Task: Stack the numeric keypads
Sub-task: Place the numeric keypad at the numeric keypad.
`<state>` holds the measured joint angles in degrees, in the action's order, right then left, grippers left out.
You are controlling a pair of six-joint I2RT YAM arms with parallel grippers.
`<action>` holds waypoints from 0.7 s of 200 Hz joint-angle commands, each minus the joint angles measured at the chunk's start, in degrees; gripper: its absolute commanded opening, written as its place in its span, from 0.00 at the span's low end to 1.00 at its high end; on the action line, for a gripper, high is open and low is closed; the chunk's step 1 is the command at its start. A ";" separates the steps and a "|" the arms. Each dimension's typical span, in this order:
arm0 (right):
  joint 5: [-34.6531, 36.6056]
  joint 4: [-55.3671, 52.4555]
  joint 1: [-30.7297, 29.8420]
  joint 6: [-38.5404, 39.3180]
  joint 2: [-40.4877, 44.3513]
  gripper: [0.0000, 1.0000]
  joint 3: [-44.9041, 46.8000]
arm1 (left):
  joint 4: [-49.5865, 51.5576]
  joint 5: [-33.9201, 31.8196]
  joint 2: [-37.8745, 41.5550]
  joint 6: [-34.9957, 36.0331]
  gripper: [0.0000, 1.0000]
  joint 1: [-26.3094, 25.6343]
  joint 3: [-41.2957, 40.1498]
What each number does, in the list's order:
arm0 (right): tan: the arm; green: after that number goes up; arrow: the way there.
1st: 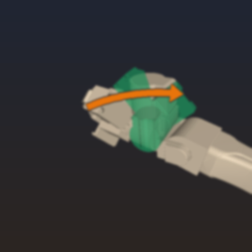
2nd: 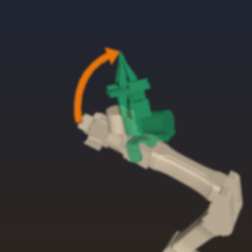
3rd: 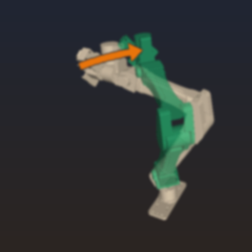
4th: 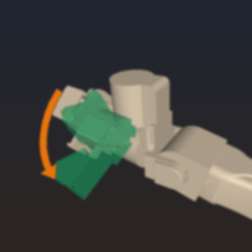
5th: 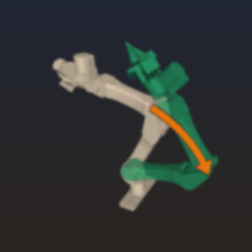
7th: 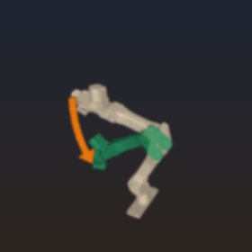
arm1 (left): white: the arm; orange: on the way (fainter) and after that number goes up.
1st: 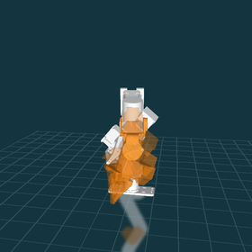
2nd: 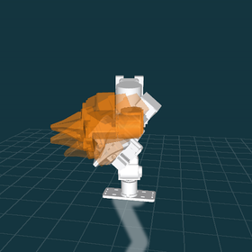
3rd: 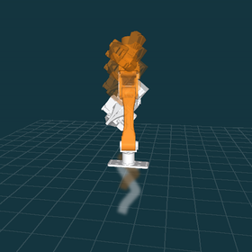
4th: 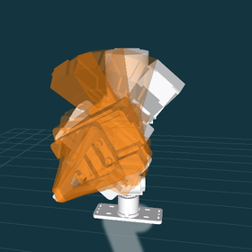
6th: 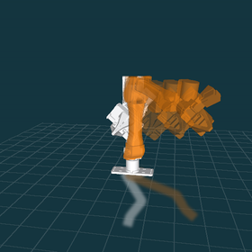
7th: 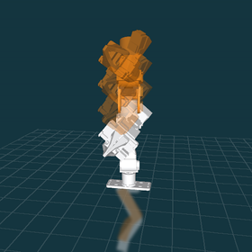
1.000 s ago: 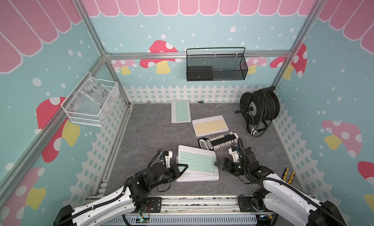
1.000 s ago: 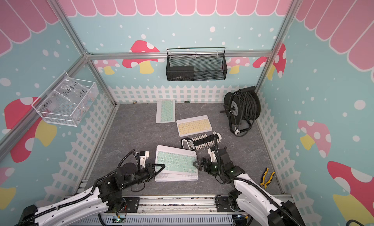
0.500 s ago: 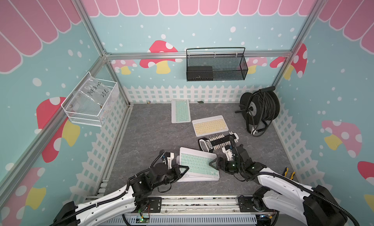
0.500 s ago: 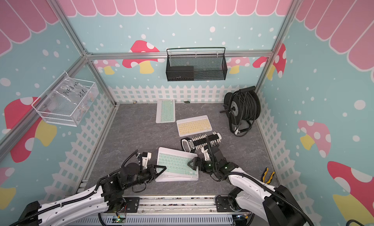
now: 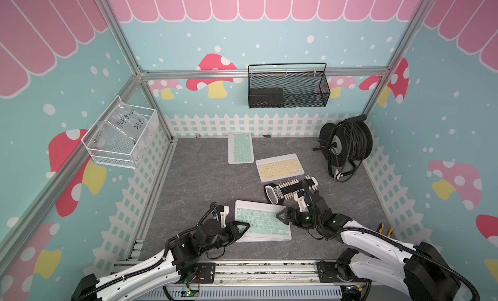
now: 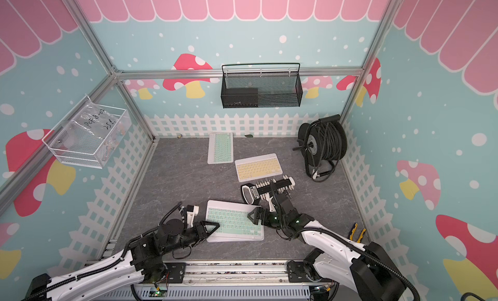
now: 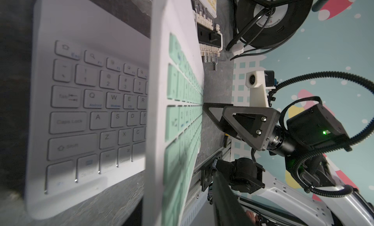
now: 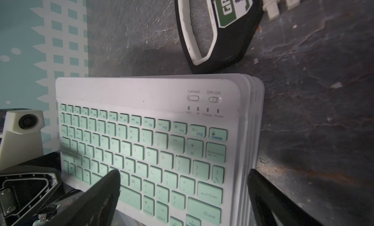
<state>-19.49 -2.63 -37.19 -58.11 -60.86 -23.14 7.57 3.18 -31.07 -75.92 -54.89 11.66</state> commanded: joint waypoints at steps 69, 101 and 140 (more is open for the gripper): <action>1.74 -1.56 -0.41 -1.27 0.48 1.00 -0.37 | 14.53 -1.11 -6.46 2.96 0.81 -0.30 8.37; 1.82 -0.32 -0.35 -1.51 0.38 0.99 0.44 | 17.95 -0.99 -9.22 3.34 0.99 -0.28 11.07; 1.82 1.40 -0.39 -2.22 0.14 1.00 1.09 | 21.99 -2.14 -8.58 2.23 1.00 -0.29 11.28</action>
<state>-18.57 -2.81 -37.19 -59.05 -60.86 -22.96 25.02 3.07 -40.56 -72.93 -54.89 21.58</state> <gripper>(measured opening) 0.996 0.996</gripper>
